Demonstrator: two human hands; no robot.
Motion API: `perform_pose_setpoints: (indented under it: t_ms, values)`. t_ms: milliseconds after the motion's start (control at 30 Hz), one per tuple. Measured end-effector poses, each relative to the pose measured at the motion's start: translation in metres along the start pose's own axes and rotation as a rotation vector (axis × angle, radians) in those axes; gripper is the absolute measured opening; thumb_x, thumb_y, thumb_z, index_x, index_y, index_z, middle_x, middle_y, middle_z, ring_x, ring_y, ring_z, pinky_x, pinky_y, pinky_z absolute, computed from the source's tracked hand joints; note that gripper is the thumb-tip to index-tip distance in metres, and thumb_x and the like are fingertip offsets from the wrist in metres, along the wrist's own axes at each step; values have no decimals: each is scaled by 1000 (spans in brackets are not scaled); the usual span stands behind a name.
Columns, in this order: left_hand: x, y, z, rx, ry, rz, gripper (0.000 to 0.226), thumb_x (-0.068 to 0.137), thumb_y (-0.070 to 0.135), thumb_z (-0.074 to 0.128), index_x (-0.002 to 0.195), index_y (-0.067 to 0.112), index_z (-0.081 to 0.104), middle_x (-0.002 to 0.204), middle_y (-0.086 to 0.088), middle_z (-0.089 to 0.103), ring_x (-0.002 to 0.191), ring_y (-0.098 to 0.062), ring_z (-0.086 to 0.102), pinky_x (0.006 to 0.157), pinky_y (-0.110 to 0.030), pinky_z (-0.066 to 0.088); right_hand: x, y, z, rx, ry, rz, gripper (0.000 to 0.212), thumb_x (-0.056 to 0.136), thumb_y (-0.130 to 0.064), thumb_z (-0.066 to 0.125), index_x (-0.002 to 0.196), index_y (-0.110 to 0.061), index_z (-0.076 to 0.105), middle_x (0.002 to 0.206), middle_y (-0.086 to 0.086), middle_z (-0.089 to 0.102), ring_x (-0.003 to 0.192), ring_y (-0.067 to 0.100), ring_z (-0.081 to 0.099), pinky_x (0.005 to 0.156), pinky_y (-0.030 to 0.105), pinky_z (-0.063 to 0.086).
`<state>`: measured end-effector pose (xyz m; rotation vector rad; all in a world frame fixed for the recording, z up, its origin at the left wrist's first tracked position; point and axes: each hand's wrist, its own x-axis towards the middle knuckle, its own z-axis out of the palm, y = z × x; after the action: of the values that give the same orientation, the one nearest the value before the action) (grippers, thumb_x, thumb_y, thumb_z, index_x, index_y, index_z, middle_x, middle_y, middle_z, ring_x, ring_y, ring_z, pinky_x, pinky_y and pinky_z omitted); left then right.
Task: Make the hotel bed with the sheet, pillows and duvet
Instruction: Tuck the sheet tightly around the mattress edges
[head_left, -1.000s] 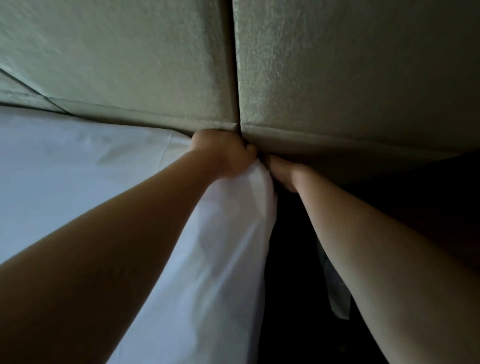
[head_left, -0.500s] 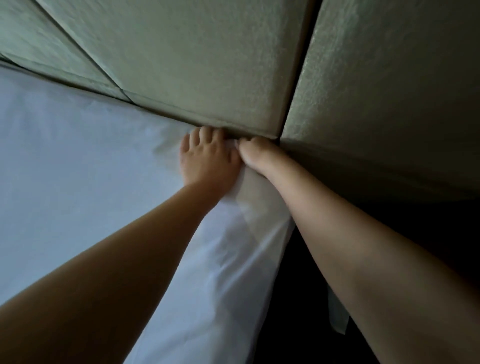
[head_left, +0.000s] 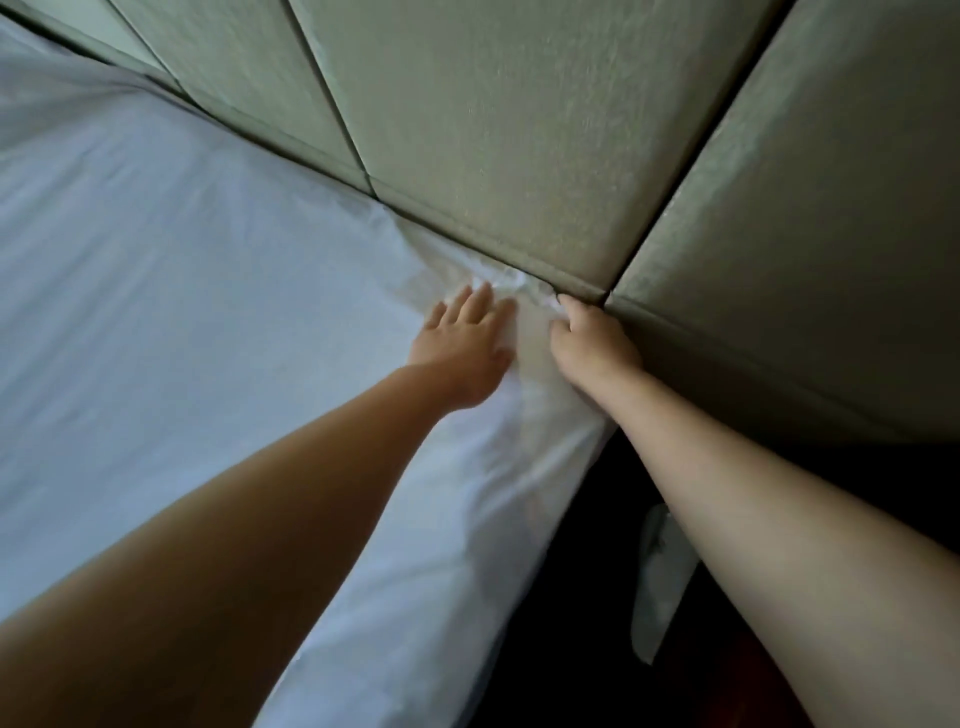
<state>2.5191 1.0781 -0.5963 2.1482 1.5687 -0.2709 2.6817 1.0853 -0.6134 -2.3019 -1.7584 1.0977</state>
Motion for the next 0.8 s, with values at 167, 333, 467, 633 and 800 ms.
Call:
perform_pose_setpoints:
  t_ms: [167,333,467,633,800]
  values:
    - [-78,7,-16,-160,-216,-96,56,97,33,44,149,30,27,158,1,22,144,-22,25,114,-41,28,-78,5,-12,62,-212,43,56,95,-19,44,150,-19,35,161,12,13,149,26,11,121,31,12]
    - [-160,28,-38,-214,-260,-190,51,98,31,42,148,29,30,151,1,37,137,-22,38,110,-36,33,-174,-19,-24,332,-241,104,57,95,-16,45,150,-16,35,156,5,31,143,22,30,117,30,25]
    - [-222,36,-51,-319,-210,-262,52,97,32,44,148,26,32,151,-2,37,136,-23,39,110,-36,34,-245,-38,-27,393,-228,103,57,95,-18,42,151,-16,32,155,6,32,142,23,31,116,32,27]
    - [-304,32,-60,-475,-130,-367,52,96,31,46,146,20,35,148,-6,41,134,-24,42,110,-36,34,-316,-62,-23,387,-255,59,58,93,-19,45,149,-12,35,153,8,37,140,24,35,114,36,31]
    - [-383,27,-62,-638,-16,-533,52,96,30,48,145,16,37,147,-8,43,131,-25,45,109,-35,36,-366,-90,-21,332,-275,-41,51,92,-13,50,142,-2,45,146,12,46,136,26,41,108,32,34]
